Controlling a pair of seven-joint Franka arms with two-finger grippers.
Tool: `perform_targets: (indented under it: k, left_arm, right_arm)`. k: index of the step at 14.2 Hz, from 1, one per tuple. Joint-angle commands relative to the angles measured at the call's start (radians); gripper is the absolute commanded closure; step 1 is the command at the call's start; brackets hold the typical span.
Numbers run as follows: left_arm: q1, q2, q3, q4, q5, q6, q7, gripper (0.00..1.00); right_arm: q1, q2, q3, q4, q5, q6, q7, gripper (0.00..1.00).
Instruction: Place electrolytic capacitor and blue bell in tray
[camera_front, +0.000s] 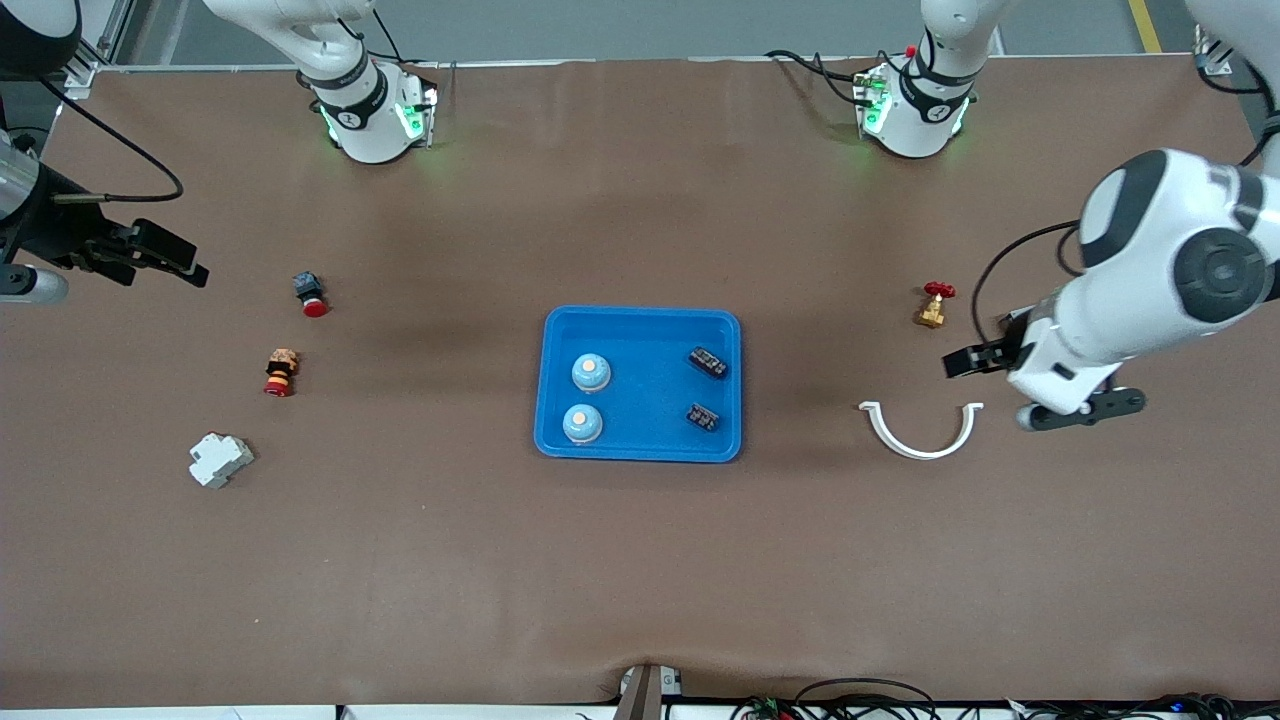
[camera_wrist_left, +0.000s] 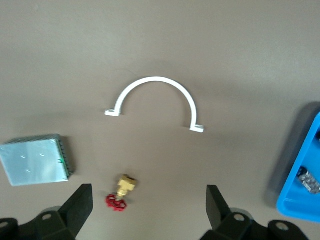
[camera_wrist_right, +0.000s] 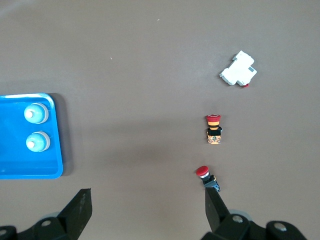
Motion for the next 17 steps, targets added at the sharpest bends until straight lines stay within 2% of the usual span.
perform_targets:
  k: [1, 3, 5, 7, 9, 13, 17]
  left_arm:
    - [0.233, -0.051, -0.174, -0.051, -0.022, -0.023, 0.131, 0.0]
    - [0.3, -0.047, -0.236, -0.031, -0.022, -0.03, 0.145, 0.0]
    - [0.3, -0.047, -0.25, 0.03, -0.024, -0.074, 0.116, 0.0]
    - [0.296, -0.042, -0.262, 0.081, -0.022, -0.089, 0.06, 0.0]
    - [0.294, -0.048, -0.31, 0.104, -0.007, -0.102, 0.064, 0.0]
    - [0.296, -0.041, -0.308, 0.123, -0.007, -0.109, 0.066, 0.0]
    - [0.299, -0.03, -0.301, 0.123, -0.005, -0.111, 0.066, 0.0]
  right_arm:
    - [0.005, -0.039, -0.005, -0.04, 0.005, 0.021, 0.014, 0.0]
    - [-0.005, -0.038, -0.004, -0.04, -0.021, 0.027, 0.013, 0.0]
    - [-0.006, -0.038, 0.013, -0.039, -0.068, 0.033, 0.013, 0.0]
    - [-0.012, -0.038, 0.018, -0.04, -0.071, 0.036, 0.013, 0.0]
    - [-0.014, -0.039, 0.019, -0.04, -0.073, 0.038, 0.013, 0.0]
    - [-0.015, -0.041, 0.021, -0.04, -0.091, 0.05, 0.013, 0.0]
    - [-0.031, -0.056, 0.056, -0.039, -0.147, 0.053, 0.013, 0.0]
